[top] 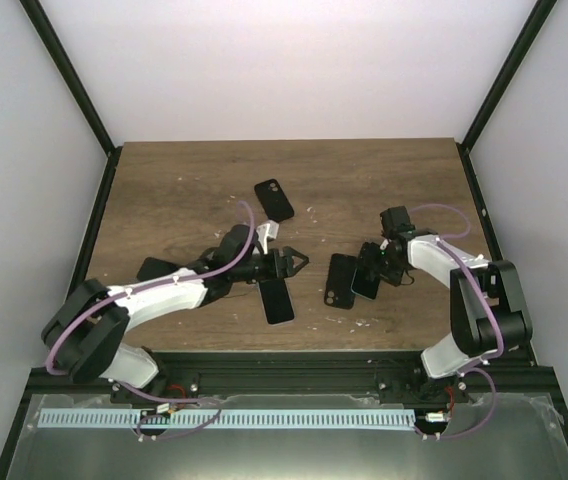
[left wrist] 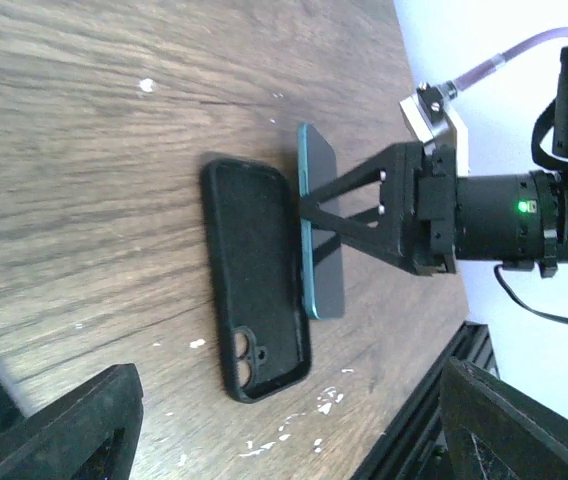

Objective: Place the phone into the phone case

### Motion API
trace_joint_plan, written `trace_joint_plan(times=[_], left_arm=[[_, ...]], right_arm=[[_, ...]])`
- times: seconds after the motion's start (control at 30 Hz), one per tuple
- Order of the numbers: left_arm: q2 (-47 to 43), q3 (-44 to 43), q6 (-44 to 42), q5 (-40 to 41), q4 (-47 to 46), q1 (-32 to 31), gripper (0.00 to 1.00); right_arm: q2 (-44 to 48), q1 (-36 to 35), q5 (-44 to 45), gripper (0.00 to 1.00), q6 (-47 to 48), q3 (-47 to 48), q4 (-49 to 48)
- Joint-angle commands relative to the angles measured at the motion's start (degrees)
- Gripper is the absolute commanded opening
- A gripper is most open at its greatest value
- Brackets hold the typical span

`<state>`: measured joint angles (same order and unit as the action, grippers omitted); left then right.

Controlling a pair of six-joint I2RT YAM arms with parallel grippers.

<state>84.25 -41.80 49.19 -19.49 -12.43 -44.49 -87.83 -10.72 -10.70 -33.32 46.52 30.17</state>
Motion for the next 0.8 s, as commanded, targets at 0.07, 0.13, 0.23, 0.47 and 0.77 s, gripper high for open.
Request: trace_joint_plan(times=[0.07,0.13,0.23,0.47,0.77], left_arm=[[-6.64,0.87,-5.22,5.01,7.7,1.55,0.83],[-8.08,1.14,-5.74,5.99,8.69,1.68,0.84],[-9.33,2.49,-5.34,7.24,8.36,1.71,0.84],[-10.4,3.97,-4.99,7.41,8.84,1.72,0.84],[-12.36,4.17,-6.35,8.53,11.13,1.94,0.84]], right_arm=[[0.24,-4.98,0.07,0.65,-3.94,4.8,4.21],[-0.24,-6.71,-0.11,0.65,-4.95,6.17,4.6],[-1.11,-9.13,0.57,0.65,-6.93,8.25,5.32],[-5.44,-13.01,0.79,0.65,-8.74,11.41,5.07],[-8.43,-15.27,1.63,0.66,-8.82,11.85,5.39]])
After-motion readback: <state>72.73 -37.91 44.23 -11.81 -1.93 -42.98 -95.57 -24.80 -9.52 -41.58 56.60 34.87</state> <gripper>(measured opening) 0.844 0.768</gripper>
